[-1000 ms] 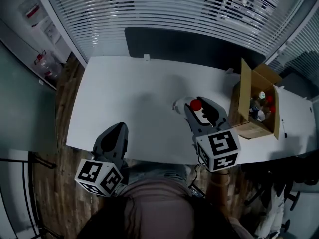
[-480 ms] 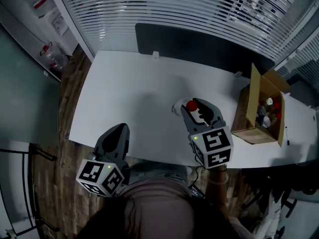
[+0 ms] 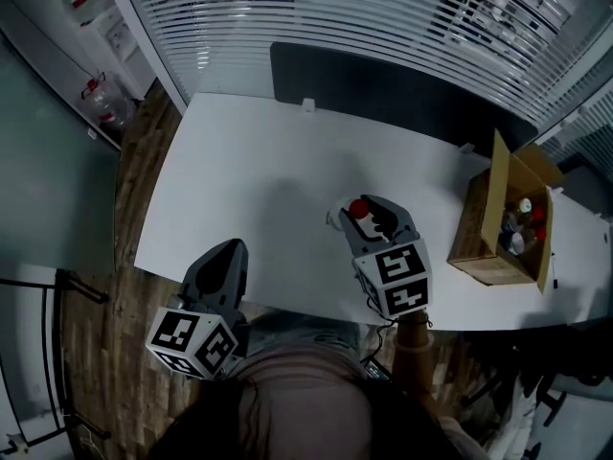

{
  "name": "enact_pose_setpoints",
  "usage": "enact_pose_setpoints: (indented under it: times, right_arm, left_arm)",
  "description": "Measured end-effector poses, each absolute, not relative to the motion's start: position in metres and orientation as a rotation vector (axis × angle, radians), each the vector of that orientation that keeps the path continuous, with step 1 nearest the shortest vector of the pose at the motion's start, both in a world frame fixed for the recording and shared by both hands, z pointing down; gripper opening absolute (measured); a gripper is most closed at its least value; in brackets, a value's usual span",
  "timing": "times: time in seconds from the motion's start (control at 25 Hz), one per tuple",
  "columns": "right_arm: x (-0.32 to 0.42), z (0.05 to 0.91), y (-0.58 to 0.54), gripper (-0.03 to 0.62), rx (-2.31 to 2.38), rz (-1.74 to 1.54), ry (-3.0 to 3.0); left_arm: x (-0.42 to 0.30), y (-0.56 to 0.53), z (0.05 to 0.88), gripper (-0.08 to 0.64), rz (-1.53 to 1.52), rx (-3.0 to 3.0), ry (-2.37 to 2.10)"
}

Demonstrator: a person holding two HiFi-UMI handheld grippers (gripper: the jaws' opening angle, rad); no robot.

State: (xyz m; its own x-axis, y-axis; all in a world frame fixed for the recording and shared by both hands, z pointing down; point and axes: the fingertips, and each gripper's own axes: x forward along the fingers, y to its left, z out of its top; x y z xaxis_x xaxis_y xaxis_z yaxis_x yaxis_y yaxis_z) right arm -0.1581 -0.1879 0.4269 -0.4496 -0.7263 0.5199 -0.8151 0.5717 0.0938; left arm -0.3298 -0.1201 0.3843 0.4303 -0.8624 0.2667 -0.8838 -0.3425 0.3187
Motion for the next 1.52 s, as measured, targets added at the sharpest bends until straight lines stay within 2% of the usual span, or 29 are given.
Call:
enact_pose_setpoints:
  times: [0.72,1.52]
  right_arm:
    - [-0.172,0.463,-0.196,0.173,1.149,0.3,-2.265]
    - [-0.174,0.467,-0.212,0.175,1.163,0.362,-2.3]
  left_arm:
    - [-0.333,-0.128,0.393,0.008,0.096,2.255,-1.472]
    - [-0.329,-0.142,0.392,0.008,0.101,2.261,-1.467]
